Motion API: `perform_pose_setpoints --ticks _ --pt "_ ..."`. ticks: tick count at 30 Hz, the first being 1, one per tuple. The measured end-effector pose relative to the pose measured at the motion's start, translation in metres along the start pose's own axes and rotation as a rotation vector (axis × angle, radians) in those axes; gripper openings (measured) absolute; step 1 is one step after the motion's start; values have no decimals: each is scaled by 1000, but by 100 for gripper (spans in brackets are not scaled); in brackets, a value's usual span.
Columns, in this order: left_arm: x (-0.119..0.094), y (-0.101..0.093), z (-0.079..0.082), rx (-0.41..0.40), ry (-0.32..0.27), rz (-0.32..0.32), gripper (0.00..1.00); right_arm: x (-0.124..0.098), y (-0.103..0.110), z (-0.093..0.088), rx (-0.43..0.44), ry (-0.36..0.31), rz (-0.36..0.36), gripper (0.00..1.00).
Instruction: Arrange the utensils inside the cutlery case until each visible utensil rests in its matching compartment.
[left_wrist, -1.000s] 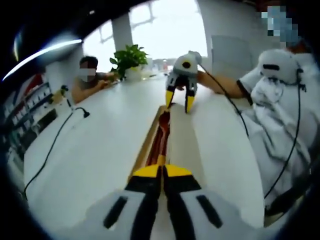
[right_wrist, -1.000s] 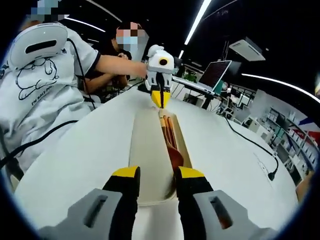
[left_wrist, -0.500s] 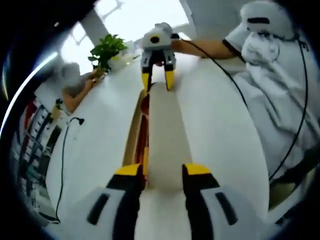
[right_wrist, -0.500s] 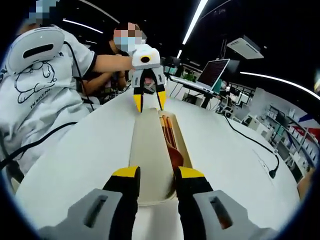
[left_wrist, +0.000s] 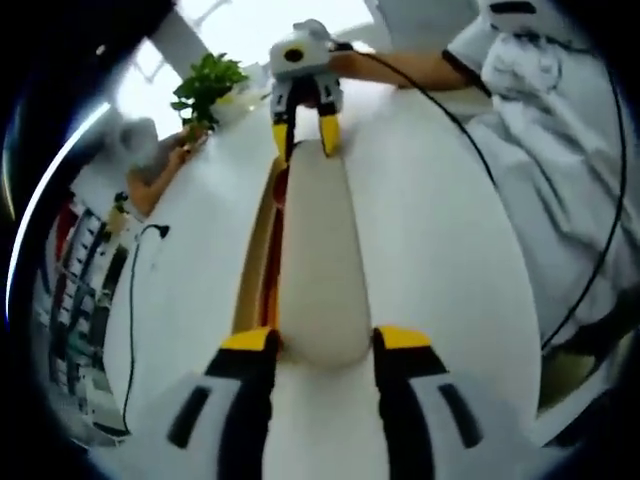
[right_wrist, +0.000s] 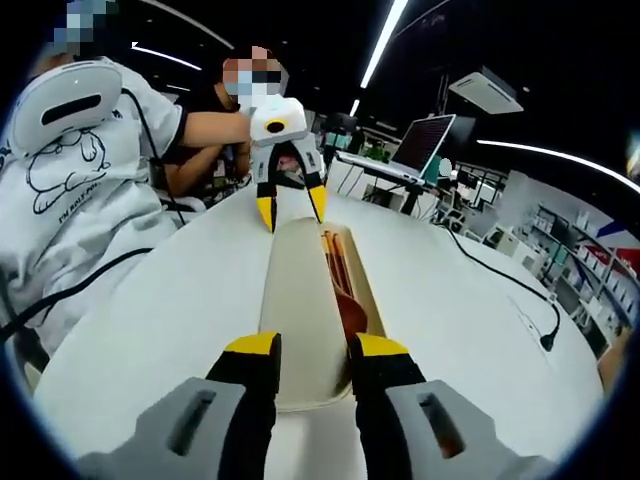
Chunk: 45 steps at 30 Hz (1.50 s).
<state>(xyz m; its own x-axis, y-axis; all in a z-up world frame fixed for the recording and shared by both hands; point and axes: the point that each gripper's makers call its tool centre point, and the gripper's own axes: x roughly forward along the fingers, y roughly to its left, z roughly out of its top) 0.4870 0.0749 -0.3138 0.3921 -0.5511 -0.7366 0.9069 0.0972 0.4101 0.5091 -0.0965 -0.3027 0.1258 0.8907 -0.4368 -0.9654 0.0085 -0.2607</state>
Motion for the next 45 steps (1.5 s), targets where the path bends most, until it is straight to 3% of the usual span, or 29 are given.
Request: perform_pose_setpoints --ticks 15,18,24,29,32,45 --pt "6 3 2 5 5 38 39 2 2 1 -15 11 2 32" --pt "7 3 2 5 6 38 39 -3 5 -6 -49 87 5 41" --pt "5 5 1 5 5 39 39 -12 -3 -12 -103 143 -35 48" --pt "4 5 2 3 7 40 38 -6 0 -16 -125 174 -37 47" --pt "3 5 2 3 8 41 38 -4 4 -16 -126 180 -23 40" --pt "-10 13 15 11 -10 52 38 -11 2 -17 -111 203 -44 39"
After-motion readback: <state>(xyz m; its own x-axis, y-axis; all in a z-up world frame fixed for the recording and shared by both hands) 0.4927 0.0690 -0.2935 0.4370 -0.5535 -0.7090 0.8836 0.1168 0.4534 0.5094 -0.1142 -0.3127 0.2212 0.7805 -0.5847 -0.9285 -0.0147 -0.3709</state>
